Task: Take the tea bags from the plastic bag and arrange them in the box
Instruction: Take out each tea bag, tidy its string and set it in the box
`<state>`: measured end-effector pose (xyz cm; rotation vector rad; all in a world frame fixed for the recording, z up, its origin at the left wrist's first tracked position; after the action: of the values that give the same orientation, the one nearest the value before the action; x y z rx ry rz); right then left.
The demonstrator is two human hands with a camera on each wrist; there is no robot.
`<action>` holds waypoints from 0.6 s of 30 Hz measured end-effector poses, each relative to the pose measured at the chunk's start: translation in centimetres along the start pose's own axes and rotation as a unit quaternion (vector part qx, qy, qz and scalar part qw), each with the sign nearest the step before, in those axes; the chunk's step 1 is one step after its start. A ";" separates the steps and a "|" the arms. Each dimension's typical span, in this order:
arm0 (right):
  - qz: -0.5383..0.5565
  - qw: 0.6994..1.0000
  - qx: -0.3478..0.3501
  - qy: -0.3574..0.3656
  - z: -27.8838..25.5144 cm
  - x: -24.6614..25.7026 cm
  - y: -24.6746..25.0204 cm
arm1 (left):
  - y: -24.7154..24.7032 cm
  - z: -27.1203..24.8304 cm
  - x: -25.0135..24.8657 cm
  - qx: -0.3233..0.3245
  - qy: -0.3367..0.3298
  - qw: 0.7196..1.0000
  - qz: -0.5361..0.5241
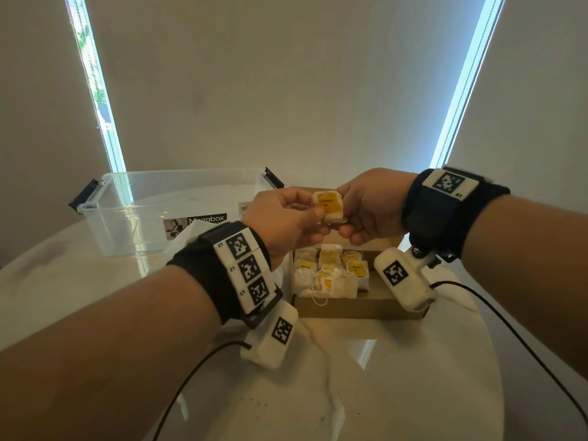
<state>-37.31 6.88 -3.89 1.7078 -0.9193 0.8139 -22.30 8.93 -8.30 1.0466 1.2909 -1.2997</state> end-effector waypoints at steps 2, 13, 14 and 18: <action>-0.033 0.999 0.008 -0.006 0.0 -0.2 -0.2 | 0.1 0.1 0.2 -0.012 0.019 0.999 0.031; -0.242 0.946 -0.099 0.192 0.0 1.7 0.3 | -0.3 -0.2 0.3 -0.002 0.044 0.992 0.121; -0.254 0.943 -0.098 0.193 0.0 1.6 0.5 | -0.3 -0.4 0.4 0.004 0.046 0.991 0.129; -0.348 0.923 -0.094 0.137 0.9 -0.3 2.1 | -0.1 -1.4 1.0 0.059 0.033 0.949 0.307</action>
<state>-39.15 5.62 -3.46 1.5399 -0.1529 0.4427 -22.66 10.21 -9.33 1.4431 0.8315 -0.8709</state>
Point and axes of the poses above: each hand's wrist, its own z-axis towards the middle knuckle, its own y-axis out of the back of the hand, x = y × z, the point moved 4 cm from there along z, towards the middle knuckle, and after that the axes turned 10 degrees about -x, right-handed, at the moved point
